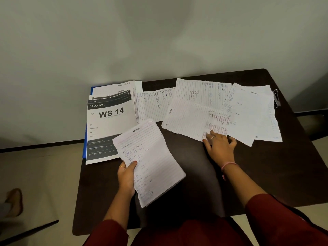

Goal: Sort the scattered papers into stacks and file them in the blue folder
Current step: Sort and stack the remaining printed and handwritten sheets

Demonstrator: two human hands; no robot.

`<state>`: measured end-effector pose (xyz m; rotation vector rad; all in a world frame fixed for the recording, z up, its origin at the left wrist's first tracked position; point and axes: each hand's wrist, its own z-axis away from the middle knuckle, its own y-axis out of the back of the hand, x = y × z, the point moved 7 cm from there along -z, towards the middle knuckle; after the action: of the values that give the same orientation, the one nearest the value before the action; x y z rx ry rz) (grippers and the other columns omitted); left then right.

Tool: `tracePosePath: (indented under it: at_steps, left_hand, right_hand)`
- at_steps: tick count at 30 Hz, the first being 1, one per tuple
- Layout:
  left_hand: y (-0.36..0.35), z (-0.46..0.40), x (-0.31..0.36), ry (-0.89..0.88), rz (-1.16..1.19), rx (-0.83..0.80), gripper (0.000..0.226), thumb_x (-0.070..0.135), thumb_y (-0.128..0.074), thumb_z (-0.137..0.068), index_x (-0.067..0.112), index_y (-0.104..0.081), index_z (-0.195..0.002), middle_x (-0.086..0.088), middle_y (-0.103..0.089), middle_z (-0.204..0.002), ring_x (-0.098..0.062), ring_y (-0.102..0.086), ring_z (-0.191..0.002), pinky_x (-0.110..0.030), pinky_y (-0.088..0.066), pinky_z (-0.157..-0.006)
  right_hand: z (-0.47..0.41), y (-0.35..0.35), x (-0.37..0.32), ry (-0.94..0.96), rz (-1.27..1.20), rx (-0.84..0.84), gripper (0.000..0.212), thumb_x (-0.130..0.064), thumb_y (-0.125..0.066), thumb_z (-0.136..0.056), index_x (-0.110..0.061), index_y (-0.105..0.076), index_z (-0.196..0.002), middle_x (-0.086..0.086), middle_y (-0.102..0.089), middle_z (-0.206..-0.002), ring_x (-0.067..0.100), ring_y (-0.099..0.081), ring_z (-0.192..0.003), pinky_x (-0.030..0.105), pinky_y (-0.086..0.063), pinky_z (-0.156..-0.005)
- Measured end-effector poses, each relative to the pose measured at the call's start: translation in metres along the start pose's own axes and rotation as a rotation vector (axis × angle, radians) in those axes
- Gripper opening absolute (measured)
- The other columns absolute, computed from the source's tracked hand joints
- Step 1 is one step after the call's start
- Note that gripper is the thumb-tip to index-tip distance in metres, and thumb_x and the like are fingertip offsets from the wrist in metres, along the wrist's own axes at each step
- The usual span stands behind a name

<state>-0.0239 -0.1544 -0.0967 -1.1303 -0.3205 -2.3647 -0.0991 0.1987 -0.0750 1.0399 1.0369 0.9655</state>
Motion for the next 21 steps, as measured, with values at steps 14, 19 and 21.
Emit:
tracePosePath:
  at_steps: [14,19,21]
  left_hand:
    - [-0.056,0.025,-0.006,-0.007,0.019,-0.001,0.020,0.003,-0.057,-0.091,0.011,-0.058,-0.109,-0.004,-0.067,-0.100,-0.020,-0.065,-0.088,-0.035,-0.053,-0.078]
    - [-0.108,0.039,-0.010,0.008,0.084,-0.033,0.021,0.004,-0.056,-0.092,0.012,-0.058,-0.111,-0.002,-0.067,-0.103,-0.021,-0.064,-0.091,-0.035,-0.053,-0.080]
    - [-0.127,0.041,-0.013,0.012,0.109,-0.023,0.019,0.004,-0.056,-0.092,0.015,-0.058,-0.107,-0.002,-0.067,-0.101,-0.019,-0.064,-0.089,-0.033,-0.053,-0.077]
  right_hand:
    - [-0.013,0.012,-0.001,0.068,-0.315,0.051,0.049,-0.039,-0.060,-0.088,-0.018,-0.052,-0.132,0.003,-0.043,-0.134,0.022,-0.044,-0.121,0.038,-0.033,-0.102]
    - [-0.039,0.014,0.026,-0.058,-0.589,-0.061,0.050,-0.044,-0.056,-0.090,-0.012,-0.055,-0.127,0.010,-0.054,-0.124,0.024,-0.055,-0.111,0.041,-0.045,-0.098]
    - [-0.049,0.015,0.034,-0.074,-0.620,-0.086,0.052,-0.054,-0.046,-0.089,-0.011,-0.060,-0.115,0.011,-0.062,-0.107,0.027,-0.059,-0.101,0.035,-0.046,-0.088]
